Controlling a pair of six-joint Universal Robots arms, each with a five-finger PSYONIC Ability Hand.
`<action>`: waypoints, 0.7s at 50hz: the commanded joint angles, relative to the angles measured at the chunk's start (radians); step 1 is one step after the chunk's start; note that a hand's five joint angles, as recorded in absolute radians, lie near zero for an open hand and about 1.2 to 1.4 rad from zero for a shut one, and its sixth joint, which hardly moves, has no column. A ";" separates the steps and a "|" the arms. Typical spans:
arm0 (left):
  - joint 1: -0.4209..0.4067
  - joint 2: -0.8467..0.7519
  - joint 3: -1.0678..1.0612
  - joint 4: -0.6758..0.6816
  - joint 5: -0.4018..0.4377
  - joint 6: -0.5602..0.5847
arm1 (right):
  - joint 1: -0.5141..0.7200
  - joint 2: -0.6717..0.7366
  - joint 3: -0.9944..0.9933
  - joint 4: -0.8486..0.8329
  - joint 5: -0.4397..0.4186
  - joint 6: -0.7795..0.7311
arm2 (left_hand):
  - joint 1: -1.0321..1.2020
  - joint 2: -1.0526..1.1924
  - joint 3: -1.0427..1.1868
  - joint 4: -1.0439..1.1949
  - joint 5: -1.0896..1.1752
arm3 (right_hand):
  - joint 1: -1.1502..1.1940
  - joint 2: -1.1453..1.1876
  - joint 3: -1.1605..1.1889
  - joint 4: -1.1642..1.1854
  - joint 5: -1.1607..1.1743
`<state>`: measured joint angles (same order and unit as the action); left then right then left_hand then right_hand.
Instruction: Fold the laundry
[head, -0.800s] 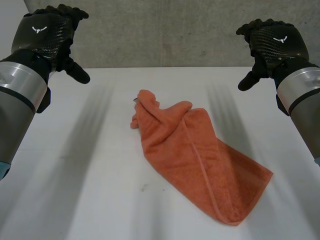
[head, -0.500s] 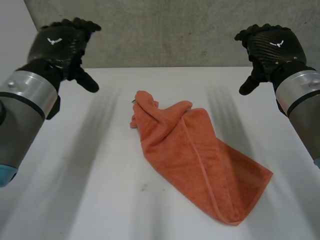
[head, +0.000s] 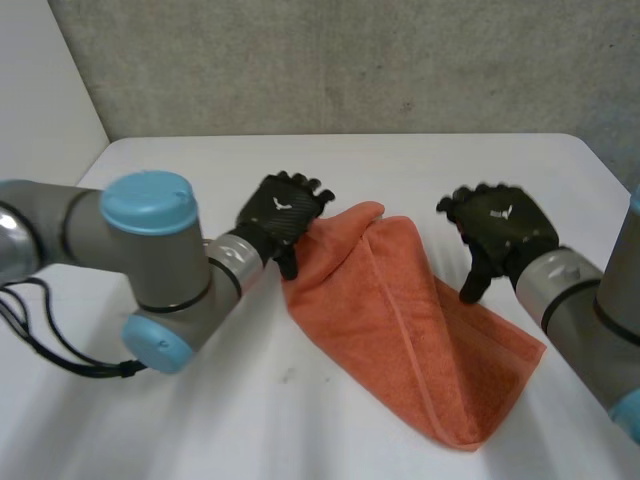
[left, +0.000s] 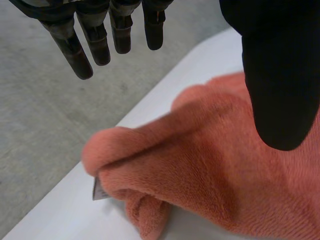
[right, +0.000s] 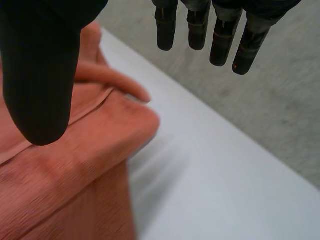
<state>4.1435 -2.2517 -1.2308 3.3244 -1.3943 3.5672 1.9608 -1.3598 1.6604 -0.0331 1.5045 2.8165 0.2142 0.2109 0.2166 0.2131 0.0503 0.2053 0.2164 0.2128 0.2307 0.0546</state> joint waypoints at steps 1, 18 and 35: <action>-0.003 -0.162 0.144 0.006 0.116 0.070 | -0.055 -0.002 0.113 -0.004 -0.069 -0.003 | 0.237 0.240 0.234 0.238 0.226 | -0.031 -0.042 -0.038 -0.056 -0.055; 0.007 -0.117 0.126 0.156 -0.012 0.108 | -0.115 -0.004 0.117 -0.011 -0.099 0.055 | 1.182 1.185 1.180 1.183 1.171 | -0.031 -0.042 -0.038 -0.056 -0.055; 0.095 0.412 -0.495 0.095 -0.146 0.157 | -0.117 -0.001 0.098 0.039 -0.108 0.176 | 1.182 1.185 1.180 1.183 1.171 | -0.031 -0.042 -0.038 -0.056 -0.055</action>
<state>4.1869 -2.0138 -1.4803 3.4733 -1.4955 3.6844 1.8461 -1.3618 1.7617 -0.0021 1.4060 2.9904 1.1305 1.1954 1.1886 1.1916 0.9555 0.2053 0.2164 0.2128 0.2307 0.0561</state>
